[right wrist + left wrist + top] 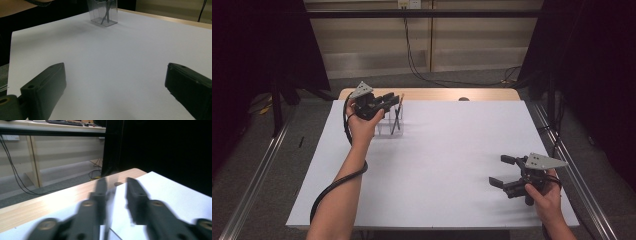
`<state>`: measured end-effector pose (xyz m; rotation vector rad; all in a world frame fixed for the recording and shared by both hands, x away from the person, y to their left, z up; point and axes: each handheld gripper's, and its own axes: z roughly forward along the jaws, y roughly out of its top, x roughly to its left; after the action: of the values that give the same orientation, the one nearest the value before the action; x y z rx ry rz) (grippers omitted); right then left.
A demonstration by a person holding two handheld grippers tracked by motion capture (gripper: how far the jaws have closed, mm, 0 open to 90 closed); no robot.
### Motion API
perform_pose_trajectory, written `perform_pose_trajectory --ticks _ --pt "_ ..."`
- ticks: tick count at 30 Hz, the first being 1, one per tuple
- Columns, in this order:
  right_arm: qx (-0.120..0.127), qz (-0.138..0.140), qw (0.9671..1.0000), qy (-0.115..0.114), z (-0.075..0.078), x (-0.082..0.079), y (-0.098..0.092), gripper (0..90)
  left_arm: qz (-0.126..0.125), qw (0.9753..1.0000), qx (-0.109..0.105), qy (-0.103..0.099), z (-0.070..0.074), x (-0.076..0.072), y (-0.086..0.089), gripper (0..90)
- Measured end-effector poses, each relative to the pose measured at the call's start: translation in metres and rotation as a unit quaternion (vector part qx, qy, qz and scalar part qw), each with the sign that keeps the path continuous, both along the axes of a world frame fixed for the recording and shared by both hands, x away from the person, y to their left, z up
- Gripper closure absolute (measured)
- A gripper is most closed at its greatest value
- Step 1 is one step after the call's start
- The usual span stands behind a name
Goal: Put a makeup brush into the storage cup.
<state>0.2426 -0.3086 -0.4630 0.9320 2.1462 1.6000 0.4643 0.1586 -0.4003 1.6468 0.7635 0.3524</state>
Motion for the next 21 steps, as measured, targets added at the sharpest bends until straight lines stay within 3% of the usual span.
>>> perform_pose_trajectory --ticks 5,10,21 --pt "0.0 -0.001 1.0 0.0 0.0 -0.001 0.0 3.1 0.007 0.9999 0.006 -0.008 -0.001 -0.003 0.003 33.8" --pt "0.001 -0.003 1.0 -0.001 0.001 -0.002 -0.001 3.2 0.011 0.9998 0.011 -0.015 -0.004 -0.007 0.006 18.4" --pt "0.001 -0.004 1.0 -0.001 0.001 -0.002 -0.001 3.2 -0.007 0.9996 0.004 -0.026 -0.014 -0.021 0.013 4.8"
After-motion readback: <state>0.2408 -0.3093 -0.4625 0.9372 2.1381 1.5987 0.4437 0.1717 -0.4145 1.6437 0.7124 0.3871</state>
